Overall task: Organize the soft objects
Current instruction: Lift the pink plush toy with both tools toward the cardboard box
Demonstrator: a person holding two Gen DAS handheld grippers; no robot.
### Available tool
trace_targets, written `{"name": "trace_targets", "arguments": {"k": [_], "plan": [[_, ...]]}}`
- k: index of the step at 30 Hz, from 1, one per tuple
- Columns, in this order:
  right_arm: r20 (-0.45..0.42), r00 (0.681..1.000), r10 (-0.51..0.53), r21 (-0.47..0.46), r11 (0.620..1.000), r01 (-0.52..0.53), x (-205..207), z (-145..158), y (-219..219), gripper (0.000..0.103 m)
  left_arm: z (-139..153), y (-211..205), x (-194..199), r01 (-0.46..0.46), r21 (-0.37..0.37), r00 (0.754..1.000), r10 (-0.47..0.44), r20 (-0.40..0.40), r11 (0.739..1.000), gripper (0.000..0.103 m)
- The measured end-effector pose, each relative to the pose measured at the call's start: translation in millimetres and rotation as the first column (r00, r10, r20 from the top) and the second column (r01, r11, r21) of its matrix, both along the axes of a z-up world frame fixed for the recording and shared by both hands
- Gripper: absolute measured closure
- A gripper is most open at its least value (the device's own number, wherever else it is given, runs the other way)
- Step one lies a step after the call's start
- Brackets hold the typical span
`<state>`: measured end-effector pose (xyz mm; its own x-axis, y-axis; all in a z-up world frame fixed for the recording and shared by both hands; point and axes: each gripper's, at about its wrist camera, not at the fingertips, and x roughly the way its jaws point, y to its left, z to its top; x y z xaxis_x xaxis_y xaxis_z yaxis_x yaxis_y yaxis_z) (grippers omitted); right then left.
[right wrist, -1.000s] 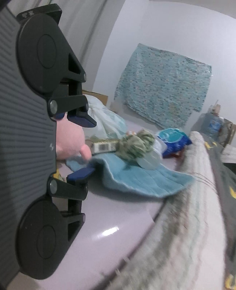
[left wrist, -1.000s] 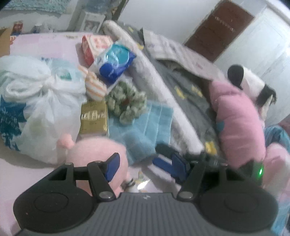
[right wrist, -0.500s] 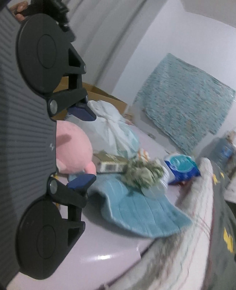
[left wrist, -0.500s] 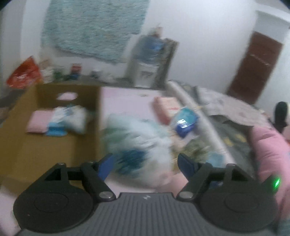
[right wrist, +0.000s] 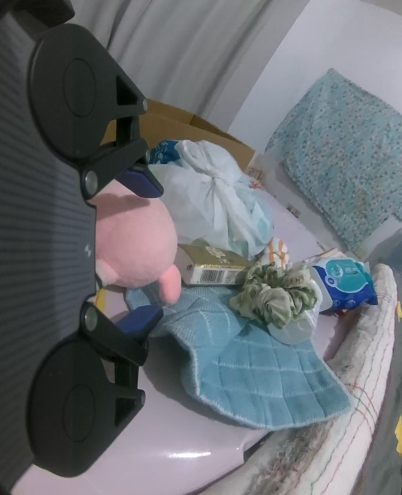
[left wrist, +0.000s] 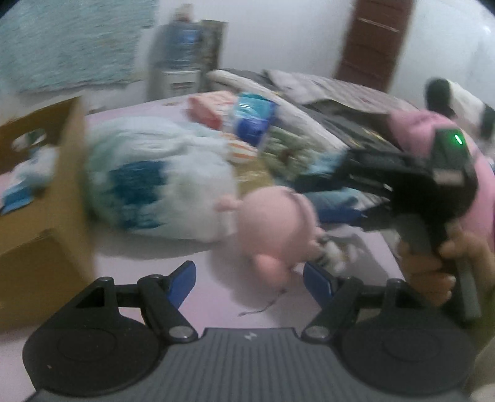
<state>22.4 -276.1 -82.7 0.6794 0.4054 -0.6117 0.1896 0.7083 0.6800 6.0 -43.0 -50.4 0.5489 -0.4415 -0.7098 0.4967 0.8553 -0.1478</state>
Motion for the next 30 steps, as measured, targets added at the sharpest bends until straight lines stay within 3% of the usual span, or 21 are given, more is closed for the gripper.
{"name": "trace_targets", "arguments": {"k": [9,14,20,30], "plan": [[-0.039,0.999,0.022,0.051,0.999,-0.02,14,-10,7,0.026,-13,-34,8,0.063,0.025,0.997,-0.064,0.034,0.998,0.031],[-0.038,0.998,0.046,0.088,0.995,-0.042,12,-9,14,0.025,-19,-32,18,0.037,0.025,0.999,-0.037,-0.012,0.999,0.031],[0.03,0.998,0.061,0.125,0.99,-0.064,4,0,15,0.028,-24,-24,23,0.019,-0.007,0.999,-0.019,-0.048,1.0,0.035],[-0.024,0.997,0.07,0.133,0.989,-0.066,18,-23,22,0.027,-33,-22,33,-0.02,-0.006,0.995,0.019,-0.101,1.0,0.039]]}}
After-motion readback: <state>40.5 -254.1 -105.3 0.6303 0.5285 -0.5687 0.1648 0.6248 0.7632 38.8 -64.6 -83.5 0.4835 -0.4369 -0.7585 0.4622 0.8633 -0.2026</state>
